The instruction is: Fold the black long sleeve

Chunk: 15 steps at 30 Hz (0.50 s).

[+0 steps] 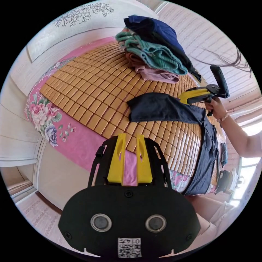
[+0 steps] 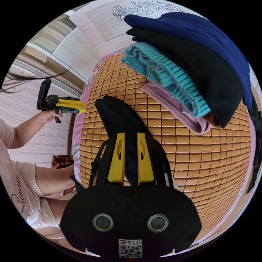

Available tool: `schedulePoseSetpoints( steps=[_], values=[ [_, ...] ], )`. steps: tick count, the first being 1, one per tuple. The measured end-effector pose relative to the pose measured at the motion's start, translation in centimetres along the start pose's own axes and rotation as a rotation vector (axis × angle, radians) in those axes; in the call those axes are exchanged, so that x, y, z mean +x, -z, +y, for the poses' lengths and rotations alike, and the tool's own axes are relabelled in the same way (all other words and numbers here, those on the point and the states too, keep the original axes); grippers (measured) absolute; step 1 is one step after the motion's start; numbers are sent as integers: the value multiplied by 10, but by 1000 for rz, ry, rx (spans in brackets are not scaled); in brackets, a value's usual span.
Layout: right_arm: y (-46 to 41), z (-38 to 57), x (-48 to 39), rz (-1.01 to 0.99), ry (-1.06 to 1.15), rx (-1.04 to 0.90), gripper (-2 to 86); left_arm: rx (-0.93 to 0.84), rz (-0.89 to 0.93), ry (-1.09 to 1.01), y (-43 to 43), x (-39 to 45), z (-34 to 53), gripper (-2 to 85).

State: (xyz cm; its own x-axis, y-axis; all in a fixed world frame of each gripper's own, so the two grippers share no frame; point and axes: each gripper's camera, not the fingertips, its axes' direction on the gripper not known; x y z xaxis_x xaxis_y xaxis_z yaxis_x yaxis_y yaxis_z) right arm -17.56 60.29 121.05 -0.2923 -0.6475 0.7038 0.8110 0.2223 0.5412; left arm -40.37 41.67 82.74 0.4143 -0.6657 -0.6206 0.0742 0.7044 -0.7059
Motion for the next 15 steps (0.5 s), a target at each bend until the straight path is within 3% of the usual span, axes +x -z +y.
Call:
schedulePoseSetpoints(
  steps=[7, 11, 15],
  values=[
    [-17, 6, -52, -29, 59, -45, 69, 104, -46, -25, -20, 4, -74, 75],
    [-26, 13, -73, 36, 47, -29, 40, 34, -51, 5, -52, -9, -110, 26],
    [-14, 15, -86, -21, 44, -14, 8, -36, -48, -57, -57, -9, -123, -5]
  ],
)
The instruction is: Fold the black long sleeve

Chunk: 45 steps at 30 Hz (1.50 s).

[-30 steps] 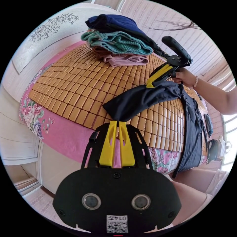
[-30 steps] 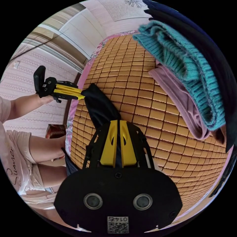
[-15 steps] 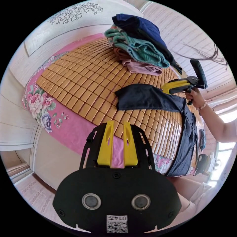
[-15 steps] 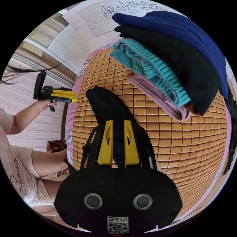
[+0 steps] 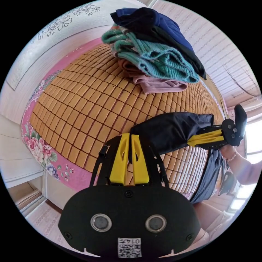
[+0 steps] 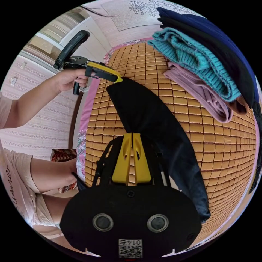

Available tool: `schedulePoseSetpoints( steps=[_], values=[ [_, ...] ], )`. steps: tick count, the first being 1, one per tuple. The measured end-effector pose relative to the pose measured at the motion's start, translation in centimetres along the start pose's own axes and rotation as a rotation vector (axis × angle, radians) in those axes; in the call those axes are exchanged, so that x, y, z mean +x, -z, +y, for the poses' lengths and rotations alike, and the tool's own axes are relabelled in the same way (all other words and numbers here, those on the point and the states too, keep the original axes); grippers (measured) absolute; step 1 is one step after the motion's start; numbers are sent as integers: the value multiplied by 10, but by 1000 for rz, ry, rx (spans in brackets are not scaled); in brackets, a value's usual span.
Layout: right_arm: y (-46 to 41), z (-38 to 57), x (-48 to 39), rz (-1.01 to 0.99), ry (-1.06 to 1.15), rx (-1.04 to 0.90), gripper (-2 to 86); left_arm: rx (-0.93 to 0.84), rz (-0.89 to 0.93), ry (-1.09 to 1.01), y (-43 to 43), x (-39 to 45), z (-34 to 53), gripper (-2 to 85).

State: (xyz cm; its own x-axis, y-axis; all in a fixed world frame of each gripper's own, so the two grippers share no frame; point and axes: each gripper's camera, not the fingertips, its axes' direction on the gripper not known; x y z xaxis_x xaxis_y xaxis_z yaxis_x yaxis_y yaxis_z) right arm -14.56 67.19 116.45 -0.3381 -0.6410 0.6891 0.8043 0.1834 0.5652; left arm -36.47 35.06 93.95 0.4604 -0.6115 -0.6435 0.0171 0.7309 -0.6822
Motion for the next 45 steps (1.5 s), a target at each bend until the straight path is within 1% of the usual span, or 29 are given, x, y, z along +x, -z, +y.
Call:
schedulePoseSetpoints(
  steps=[3, 5, 8, 12, 15, 18, 19, 21, 23, 27, 28, 33, 34, 35, 37, 39, 42, 43, 45],
  values=[
    [3, 3, -10, -16, -12, 17, 5, 7, -74, 38, 2, -15, -4, -5],
    [12, 4, -11, -40, -78, 40, 5, 30, -141, 118, -2, -31, -1, 10],
    [42, 18, -17, -56, -133, 143, 6, 99, -62, 145, 5, -39, 7, 38],
    [71, 34, -15, -69, -225, 198, 8, 113, -20, 146, 7, -25, 24, 56],
    [80, 35, -16, -94, -267, 189, 9, 96, -3, 136, -12, -7, 39, 82],
    [88, 21, -29, -100, -261, 182, 13, 5, -64, 156, -54, 0, 47, 89],
    [91, 10, -38, -96, -250, 177, 16, 65, -92, 136, -57, 4, 53, 85],
    [95, -12, -51, -98, -232, 170, 22, 110, -92, 152, -65, 3, 61, 68],
    [101, -50, -71, -105, -208, 176, 37, 124, -116, 148, -70, 0, 69, 4],
    [110, -114, -101, -92, -144, 155, 55, 155, -70, 178, -77, -12, 82, -7],
    [113, -133, -110, -73, -129, 141, 62, 138, -60, 177, -85, -15, 86, -8],
    [117, -197, -143, 12, -90, 38, 102, 175, -30, 163, -108, -24, 101, -9],
    [114, -208, -151, 51, -81, -13, 94, 184, -17, 165, -114, -27, 105, -9],
    [125, -213, -161, 148, -66, 17, 76, 191, -1, 170, -120, -31, 109, -9],
    [135, -218, -172, 236, -53, 5, 59, 201, 15, 166, -128, -35, 115, -9],
    [151, -218, -179, 274, -35, 17, 29, 201, 16, 154, -136, -36, 120, -9],
    [186, -212, -175, 218, -27, 23, 0, 191, -12, 131, -148, -31, 127, -9],
    [207, -203, -167, 166, -56, 42, -3, 195, -18, 117, -150, -26, 131, -9],
    [254, -177, -153, 56, -107, 156, -5, 244, -20, 71, -145, -12, 140, -9]
  ],
)
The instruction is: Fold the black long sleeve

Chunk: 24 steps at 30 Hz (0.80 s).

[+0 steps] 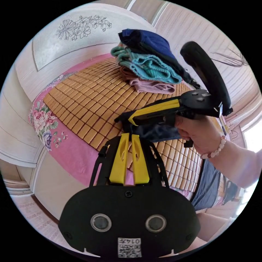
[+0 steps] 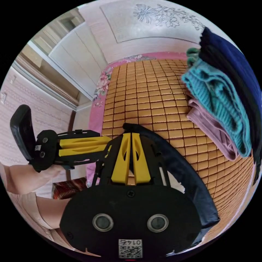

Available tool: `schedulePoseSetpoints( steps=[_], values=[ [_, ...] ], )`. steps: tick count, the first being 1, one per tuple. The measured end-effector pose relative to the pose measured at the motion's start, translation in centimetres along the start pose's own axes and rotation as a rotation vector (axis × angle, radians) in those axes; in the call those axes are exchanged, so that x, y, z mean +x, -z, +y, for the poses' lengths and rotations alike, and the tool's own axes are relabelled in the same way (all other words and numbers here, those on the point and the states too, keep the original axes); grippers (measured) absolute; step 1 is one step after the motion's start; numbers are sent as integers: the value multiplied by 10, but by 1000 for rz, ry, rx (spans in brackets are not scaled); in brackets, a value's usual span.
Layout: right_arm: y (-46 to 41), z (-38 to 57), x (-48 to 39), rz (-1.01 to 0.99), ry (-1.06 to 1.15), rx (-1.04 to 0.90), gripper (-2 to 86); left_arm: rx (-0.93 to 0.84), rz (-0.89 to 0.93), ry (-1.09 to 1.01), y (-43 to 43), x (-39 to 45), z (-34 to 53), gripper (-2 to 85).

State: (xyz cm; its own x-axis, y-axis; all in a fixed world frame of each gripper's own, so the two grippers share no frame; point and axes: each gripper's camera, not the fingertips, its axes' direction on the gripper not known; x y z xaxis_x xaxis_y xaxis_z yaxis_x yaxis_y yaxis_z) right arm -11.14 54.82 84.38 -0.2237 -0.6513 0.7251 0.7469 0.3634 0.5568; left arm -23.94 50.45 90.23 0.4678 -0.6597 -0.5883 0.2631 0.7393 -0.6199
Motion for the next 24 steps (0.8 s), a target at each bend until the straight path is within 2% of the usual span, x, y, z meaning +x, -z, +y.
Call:
schedulePoseSetpoints(
  steps=[2, 5, 7, 13, 17, 24],
  values=[
    [78, 46, 36, -168, -123, 195, -5, 61, 23, -131, 21, 34, 12, -9],
    [180, 131, 85, -381, -249, 391, -3, 105, 70, -351, 42, 100, 32, -9],
    [243, 191, 104, -435, -308, 491, -2, 142, 163, -448, 50, 142, 47, -8],
    [439, 377, 105, -394, -520, 721, -1, 260, 556, -749, 73, 289, 103, -9],
    [539, 468, 70, -295, -641, 798, 0, 247, 764, -933, 72, 370, 156, -9],
    [588, 561, 42, -306, -863, 845, 0, 34, 863, -1126, 21, 443, 248, -9]
  ],
)
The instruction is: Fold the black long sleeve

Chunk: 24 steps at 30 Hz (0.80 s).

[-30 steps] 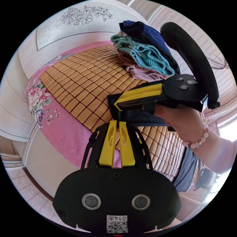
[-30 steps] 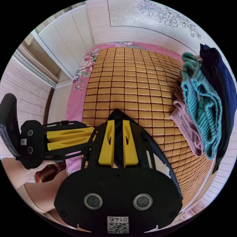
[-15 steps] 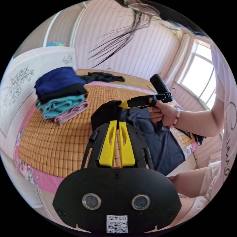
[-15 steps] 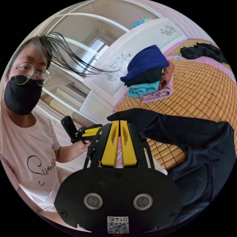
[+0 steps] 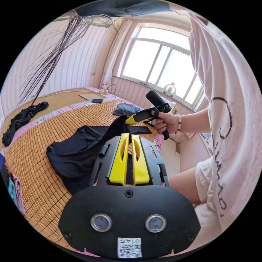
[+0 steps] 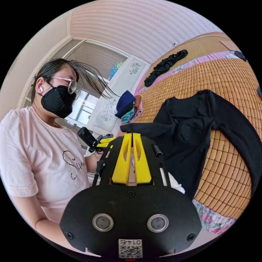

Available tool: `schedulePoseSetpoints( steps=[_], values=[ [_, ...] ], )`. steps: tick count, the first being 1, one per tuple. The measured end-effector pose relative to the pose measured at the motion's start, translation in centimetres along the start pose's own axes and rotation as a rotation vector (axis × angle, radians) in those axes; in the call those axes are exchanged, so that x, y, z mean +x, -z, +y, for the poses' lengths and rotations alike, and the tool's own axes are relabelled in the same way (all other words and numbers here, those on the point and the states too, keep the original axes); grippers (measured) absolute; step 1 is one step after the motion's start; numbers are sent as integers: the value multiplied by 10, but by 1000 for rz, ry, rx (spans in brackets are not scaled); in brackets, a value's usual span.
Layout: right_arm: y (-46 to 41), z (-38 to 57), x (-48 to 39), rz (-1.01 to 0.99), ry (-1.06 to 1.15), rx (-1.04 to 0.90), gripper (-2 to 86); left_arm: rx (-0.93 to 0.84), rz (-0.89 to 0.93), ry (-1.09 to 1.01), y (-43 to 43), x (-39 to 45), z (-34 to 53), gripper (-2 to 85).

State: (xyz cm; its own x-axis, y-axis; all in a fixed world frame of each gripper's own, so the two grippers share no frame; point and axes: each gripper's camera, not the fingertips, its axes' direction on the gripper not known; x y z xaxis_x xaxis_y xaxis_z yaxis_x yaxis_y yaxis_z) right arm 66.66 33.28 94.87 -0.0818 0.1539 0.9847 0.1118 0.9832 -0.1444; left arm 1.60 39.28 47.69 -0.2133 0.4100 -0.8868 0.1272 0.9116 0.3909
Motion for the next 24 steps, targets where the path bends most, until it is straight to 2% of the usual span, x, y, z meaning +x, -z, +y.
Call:
schedulePoseSetpoints(
  steps=[9, 12, 17, 20, 24],
  values=[
    [54, 30, 2, 66, -194, 10, 1, -263, 200, -91, -145, 54, 61, -3],
    [56, 42, 13, 100, -288, -17, 3, -346, 236, -82, -205, 66, 101, 10],
    [45, 71, 36, 274, -505, -137, 10, -570, 362, -11, -313, 79, 196, 49],
    [55, 81, 31, 338, -609, -92, 20, -625, 375, -46, -333, 94, 226, 51],
    [64, 72, 16, 414, -636, -54, 45, -654, 440, -49, -344, 96, 249, 51]
  ],
)
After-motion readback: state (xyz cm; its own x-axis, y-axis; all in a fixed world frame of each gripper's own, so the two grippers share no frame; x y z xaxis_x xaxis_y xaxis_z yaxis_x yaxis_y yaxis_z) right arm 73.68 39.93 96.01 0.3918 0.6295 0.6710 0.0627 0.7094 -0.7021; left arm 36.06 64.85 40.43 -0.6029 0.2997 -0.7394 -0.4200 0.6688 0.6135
